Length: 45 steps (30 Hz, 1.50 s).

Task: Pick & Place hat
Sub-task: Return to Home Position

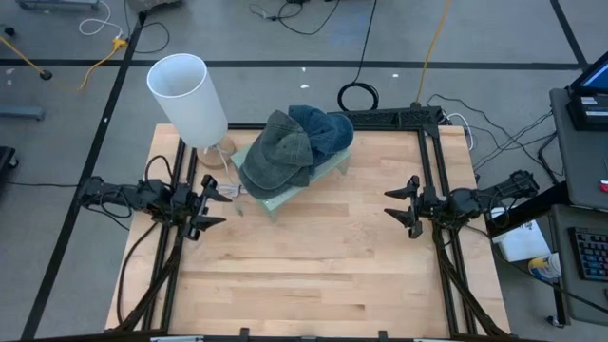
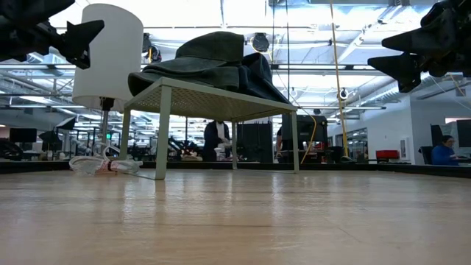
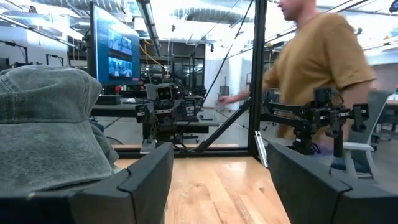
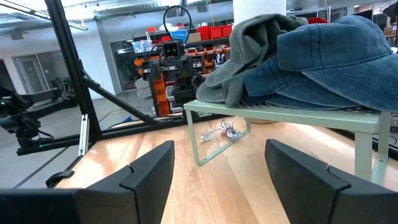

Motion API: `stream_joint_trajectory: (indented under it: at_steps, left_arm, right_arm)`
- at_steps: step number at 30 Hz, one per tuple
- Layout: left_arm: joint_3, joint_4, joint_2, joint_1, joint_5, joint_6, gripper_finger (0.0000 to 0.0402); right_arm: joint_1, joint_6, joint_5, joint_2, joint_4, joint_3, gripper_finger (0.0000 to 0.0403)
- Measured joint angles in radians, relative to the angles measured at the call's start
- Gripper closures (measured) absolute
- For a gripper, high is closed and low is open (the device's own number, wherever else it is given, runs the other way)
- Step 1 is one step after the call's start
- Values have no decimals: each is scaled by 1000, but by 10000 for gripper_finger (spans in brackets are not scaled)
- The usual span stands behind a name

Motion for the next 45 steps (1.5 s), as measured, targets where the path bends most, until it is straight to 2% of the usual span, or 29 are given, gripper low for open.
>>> stream_joint_trajectory:
  at_steps: [9, 26, 45]
  left_arm:
    - [0, 0, 0, 0, 0, 0, 127]
    - [0, 0, 0, 0, 0, -1, 153]
    - [0, 0, 0, 0, 0, -1, 124]
  right_arm:
    - [0, 0, 0, 0, 0, 0, 158]
    - [0, 0, 0, 0, 0, 0, 158]
    - [0, 0, 0, 0, 0, 0, 158]
